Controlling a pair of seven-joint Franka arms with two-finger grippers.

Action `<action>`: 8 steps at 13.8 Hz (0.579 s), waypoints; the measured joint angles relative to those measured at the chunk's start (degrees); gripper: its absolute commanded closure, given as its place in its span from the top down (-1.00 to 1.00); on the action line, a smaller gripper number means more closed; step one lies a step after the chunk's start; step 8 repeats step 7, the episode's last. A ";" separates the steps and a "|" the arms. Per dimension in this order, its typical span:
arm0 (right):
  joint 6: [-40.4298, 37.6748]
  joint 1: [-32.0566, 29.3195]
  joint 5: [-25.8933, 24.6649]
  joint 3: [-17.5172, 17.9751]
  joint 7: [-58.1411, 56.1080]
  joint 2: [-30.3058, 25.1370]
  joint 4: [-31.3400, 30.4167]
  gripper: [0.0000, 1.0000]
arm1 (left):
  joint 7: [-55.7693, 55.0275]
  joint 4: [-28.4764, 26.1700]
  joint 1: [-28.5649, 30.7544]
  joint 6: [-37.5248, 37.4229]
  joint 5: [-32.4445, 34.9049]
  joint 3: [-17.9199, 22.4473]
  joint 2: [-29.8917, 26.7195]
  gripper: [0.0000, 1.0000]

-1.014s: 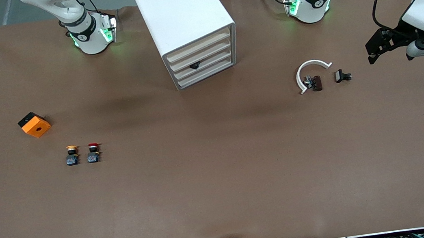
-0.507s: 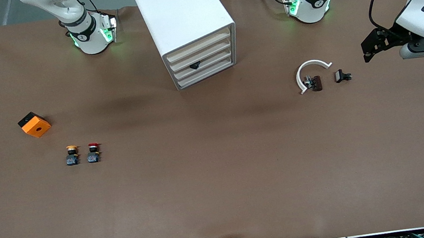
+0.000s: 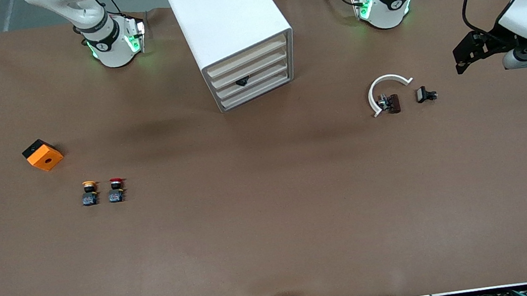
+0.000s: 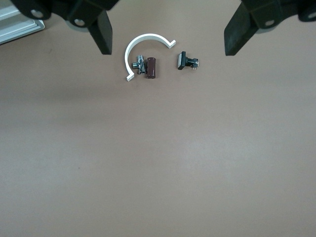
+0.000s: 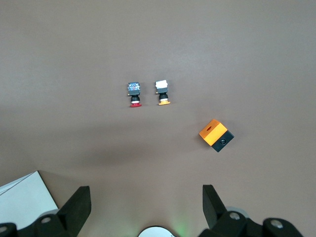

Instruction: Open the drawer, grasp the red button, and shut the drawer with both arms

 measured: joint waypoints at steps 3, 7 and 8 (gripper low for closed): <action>0.00 -0.46 0.36 -0.06 0.00 -0.08 0.00 1.00 | 0.01 0.17 0.15 -0.16 -0.25 0.59 0.00 1.00; -0.02 -0.51 0.40 -0.07 0.01 -0.23 0.00 1.00 | 0.01 0.33 0.17 -0.17 -0.41 0.71 0.00 1.00; -0.02 -0.51 0.40 -0.07 0.01 -0.23 0.00 1.00 | 0.01 0.33 0.17 -0.17 -0.41 0.71 0.00 1.00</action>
